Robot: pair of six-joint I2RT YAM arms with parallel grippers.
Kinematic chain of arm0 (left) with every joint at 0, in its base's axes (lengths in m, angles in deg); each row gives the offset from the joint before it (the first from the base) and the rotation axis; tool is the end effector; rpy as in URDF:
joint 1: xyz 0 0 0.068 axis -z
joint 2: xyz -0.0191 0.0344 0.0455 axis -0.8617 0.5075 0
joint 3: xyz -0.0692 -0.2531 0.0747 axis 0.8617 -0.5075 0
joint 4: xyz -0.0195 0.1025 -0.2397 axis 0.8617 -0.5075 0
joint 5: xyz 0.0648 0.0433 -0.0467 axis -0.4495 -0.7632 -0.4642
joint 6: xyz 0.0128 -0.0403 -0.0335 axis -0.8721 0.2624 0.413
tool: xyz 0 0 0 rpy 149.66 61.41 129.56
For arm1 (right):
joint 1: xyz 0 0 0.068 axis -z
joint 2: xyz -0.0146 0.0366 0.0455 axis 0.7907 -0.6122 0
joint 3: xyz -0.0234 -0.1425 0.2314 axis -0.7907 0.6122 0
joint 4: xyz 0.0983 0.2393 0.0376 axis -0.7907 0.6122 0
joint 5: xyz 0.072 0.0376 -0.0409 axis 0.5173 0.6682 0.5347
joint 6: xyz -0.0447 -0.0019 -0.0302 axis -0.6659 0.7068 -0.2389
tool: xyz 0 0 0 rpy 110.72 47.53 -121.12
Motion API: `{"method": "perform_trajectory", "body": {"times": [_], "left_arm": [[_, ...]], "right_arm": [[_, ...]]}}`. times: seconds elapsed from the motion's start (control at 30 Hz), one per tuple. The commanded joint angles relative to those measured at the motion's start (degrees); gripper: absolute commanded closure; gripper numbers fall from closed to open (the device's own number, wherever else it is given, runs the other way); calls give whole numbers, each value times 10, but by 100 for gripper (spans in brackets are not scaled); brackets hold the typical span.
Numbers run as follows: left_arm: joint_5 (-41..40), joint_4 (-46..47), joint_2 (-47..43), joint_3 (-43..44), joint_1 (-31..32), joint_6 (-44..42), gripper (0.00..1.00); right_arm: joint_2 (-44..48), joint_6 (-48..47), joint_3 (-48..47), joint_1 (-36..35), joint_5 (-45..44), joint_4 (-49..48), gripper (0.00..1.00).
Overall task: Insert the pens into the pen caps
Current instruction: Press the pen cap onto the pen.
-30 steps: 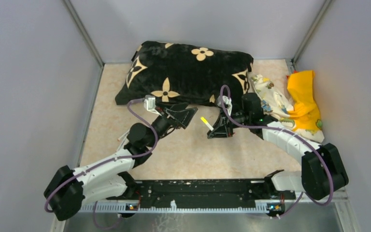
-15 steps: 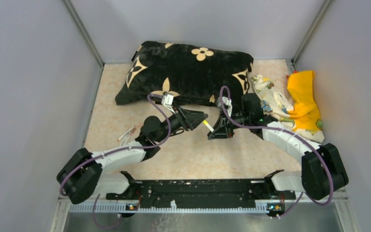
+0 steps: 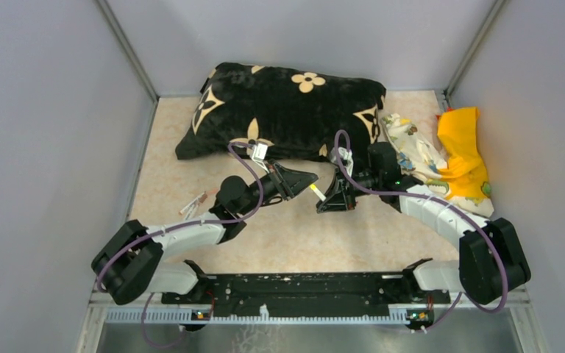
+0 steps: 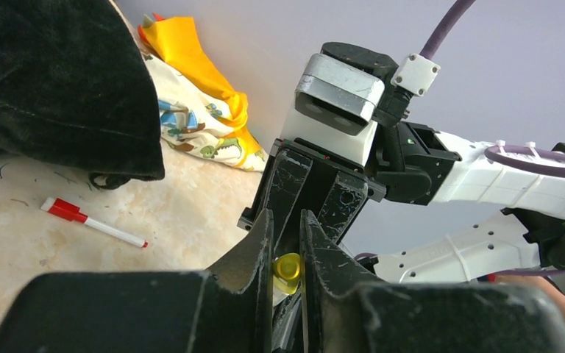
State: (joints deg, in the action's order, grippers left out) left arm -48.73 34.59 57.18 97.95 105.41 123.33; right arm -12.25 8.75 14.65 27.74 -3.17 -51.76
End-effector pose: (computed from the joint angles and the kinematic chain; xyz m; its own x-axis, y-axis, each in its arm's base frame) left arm 0.1800 -0.1976 0.2608 -0.5385 -0.4922 -0.6839 0.6842 0.2184 -0.6958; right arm 0.2196 0.1371 0.2406 -0.3804 -0.2200 -0.8983 -0.9150 -0.0516 0.4001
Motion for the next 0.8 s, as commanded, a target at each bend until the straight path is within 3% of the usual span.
{"method": "perform_trajectory", "body": {"times": [0.0, 0.33, 0.6, 0.77], "left_arm": [[67, -15, 20, 19, 2, 1, 100], [128, -136, 55, 42, 67, -80, 100], [132, -127, 99, 24, 148, -24, 100], [167, -156, 125, 19, 154, 18, 100]], "right_arm": [[6, 14, -25, 4, -4, -29, 100], [20, 57, -32, 26, -24, -52, 100], [49, 103, -20, 59, -69, -89, 100], [72, 35, -33, 70, -116, -34, 100]]}}
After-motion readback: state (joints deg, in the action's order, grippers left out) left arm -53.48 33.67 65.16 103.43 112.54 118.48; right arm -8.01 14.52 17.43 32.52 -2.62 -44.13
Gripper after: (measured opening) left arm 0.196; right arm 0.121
